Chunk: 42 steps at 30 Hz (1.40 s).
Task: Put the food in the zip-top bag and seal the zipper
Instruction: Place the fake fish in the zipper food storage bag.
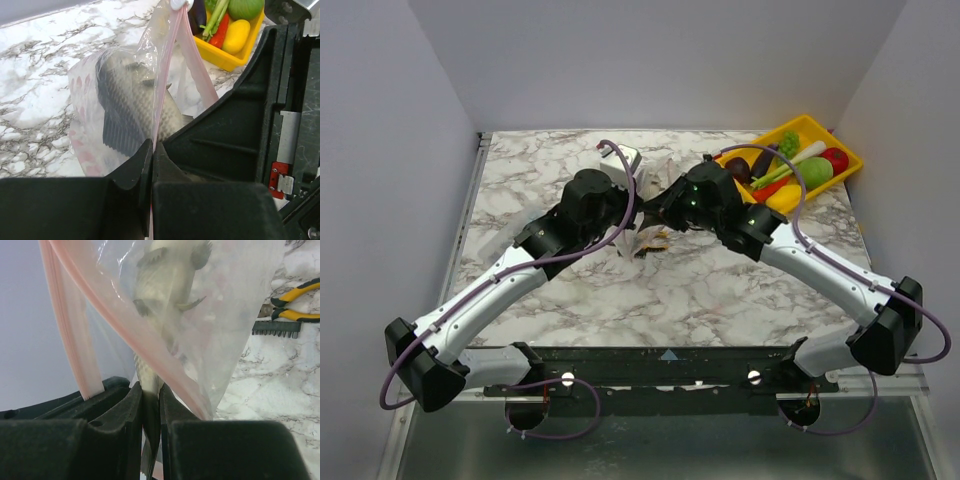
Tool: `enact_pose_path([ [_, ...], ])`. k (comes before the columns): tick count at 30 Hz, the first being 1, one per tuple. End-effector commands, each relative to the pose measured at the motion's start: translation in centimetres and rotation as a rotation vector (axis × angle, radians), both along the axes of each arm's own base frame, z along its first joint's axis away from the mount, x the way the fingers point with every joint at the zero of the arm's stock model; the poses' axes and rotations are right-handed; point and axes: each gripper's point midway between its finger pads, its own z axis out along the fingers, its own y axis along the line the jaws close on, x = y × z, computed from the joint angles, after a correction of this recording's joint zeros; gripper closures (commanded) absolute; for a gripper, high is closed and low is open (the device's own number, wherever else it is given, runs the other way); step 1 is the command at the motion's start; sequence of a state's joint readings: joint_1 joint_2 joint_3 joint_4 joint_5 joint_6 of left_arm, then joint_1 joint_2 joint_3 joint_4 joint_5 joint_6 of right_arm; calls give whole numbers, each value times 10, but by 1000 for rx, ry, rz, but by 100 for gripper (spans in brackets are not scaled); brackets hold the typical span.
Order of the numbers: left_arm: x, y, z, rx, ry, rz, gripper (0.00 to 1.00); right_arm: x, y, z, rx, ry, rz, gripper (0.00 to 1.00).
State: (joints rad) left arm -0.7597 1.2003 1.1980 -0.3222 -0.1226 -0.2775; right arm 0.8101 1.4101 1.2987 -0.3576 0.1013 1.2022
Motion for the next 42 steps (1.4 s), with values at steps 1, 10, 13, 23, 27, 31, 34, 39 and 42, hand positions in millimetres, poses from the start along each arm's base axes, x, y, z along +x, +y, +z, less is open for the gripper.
enact_pose_path([
  [1, -9, -1, 8, -26, -7, -25, 100, 16, 1, 3, -27, -43, -40, 99],
  [10, -10, -3, 5, -33, 1, -32, 100, 23, 24, -41, -166, -75, 110, 96],
  [13, -10, -4, 3, -34, 7, -34, 100, 24, 27, -48, -197, -105, 151, 88],
  [23, -8, -6, -3, -27, 22, -30, 100, 15, 48, -66, -179, -114, 290, 78],
  [27, -5, -3, -4, -14, 16, -12, 100, 6, 46, -73, -186, -96, 326, 92],
  [31, -4, -4, -5, -11, 16, -12, 100, 1, 40, -78, -209, -98, 339, 96],
  [34, -3, -3, -6, -5, 19, -7, 100, -1, 37, -80, -228, -99, 347, 97],
  [39, 0, 0, -10, 7, 22, 19, 100, -18, 49, -70, -142, -89, 439, 100],
  [42, 4, 1, -14, 20, 27, 39, 100, -26, 50, -61, -73, -93, 444, 100],
])
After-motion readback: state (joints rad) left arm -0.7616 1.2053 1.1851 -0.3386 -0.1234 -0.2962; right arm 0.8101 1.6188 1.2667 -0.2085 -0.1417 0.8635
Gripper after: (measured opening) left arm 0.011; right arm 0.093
